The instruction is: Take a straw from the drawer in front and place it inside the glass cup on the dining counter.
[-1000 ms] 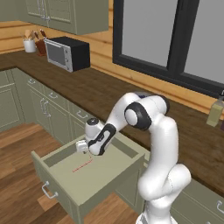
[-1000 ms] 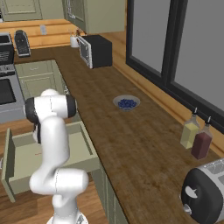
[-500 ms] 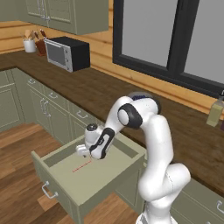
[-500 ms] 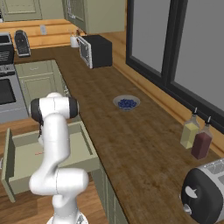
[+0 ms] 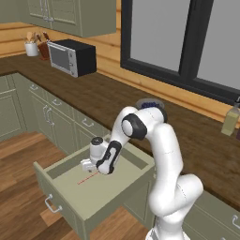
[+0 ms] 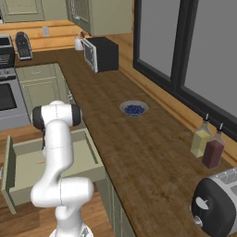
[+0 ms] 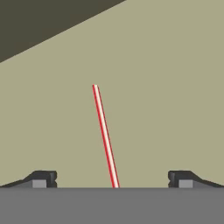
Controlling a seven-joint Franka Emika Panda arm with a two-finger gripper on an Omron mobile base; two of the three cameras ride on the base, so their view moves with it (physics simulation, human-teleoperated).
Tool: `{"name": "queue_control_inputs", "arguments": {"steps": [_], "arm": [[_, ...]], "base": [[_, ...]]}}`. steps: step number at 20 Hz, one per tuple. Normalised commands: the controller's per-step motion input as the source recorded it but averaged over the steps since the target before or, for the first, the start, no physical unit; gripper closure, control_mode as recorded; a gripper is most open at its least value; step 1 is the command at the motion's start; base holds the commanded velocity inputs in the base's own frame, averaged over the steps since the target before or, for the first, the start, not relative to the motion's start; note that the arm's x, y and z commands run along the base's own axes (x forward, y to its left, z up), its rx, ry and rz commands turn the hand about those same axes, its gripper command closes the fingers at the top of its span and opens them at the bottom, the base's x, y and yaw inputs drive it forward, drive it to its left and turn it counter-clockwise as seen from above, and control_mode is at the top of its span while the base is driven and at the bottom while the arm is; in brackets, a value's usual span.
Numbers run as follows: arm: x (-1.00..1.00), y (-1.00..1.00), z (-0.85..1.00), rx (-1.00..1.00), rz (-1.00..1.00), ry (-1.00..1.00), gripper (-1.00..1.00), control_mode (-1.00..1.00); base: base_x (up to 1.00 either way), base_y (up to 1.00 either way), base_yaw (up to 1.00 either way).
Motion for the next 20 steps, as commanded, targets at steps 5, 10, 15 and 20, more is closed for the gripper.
{"name": "queue_control_inputs", "arguments": {"steps": [5,10,15,20], "arm": [[0.03,0.00,-0.47,0.00,0.00,0.00,1.00,-1.00],[0.00,0.00,-0.37,0.00,0.00,0.00,1.00,-1.00],[0.00,0.00,-0.18,0.00,0.00,0.00,1.00,-1.00],[0.00,0.00,0.00,0.01,0.00,0.01,1.00,-1.00]], "base": [[0.00,0.00,0.00],[0.00,0.00,0.00],[0.00,0.00,0.00],[0.00,0.00,0.00]]}}
